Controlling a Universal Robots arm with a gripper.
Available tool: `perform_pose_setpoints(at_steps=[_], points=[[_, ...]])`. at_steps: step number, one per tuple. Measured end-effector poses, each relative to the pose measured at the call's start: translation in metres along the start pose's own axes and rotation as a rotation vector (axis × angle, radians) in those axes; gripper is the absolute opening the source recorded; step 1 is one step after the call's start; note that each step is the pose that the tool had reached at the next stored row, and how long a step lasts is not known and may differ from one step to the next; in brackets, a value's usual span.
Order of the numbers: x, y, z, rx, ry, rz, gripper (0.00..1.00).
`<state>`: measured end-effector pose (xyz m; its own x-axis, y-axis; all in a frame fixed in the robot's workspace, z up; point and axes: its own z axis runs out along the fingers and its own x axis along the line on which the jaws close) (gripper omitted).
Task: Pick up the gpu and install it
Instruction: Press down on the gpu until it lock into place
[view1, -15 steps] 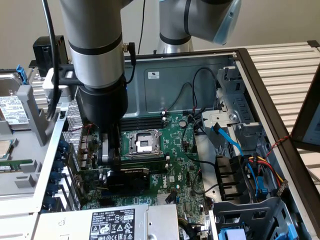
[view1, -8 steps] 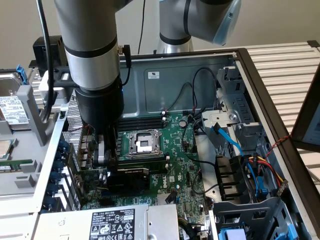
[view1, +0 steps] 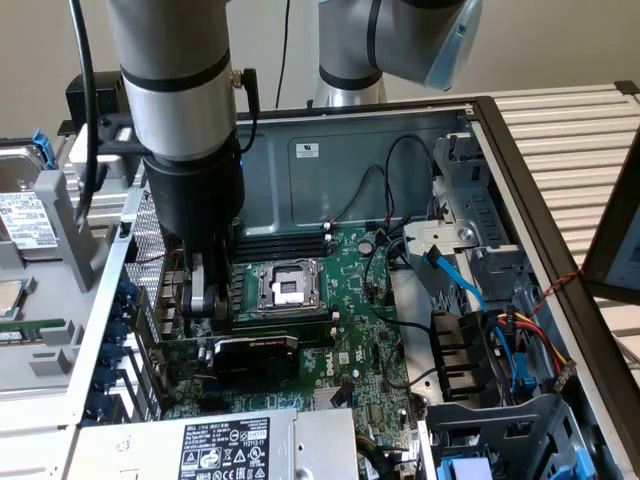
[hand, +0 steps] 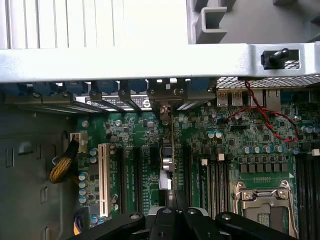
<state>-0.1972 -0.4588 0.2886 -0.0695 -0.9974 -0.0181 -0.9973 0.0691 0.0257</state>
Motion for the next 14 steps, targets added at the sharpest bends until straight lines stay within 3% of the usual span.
perform_pose_setpoints(at_steps=[3,14], points=[[-0.0001,-0.0010,-0.0076,0.0000,0.0001,0.000,0.11],[0.0006,-0.0017,-0.0078,-0.0014,-0.0007,0.000,0.11]])
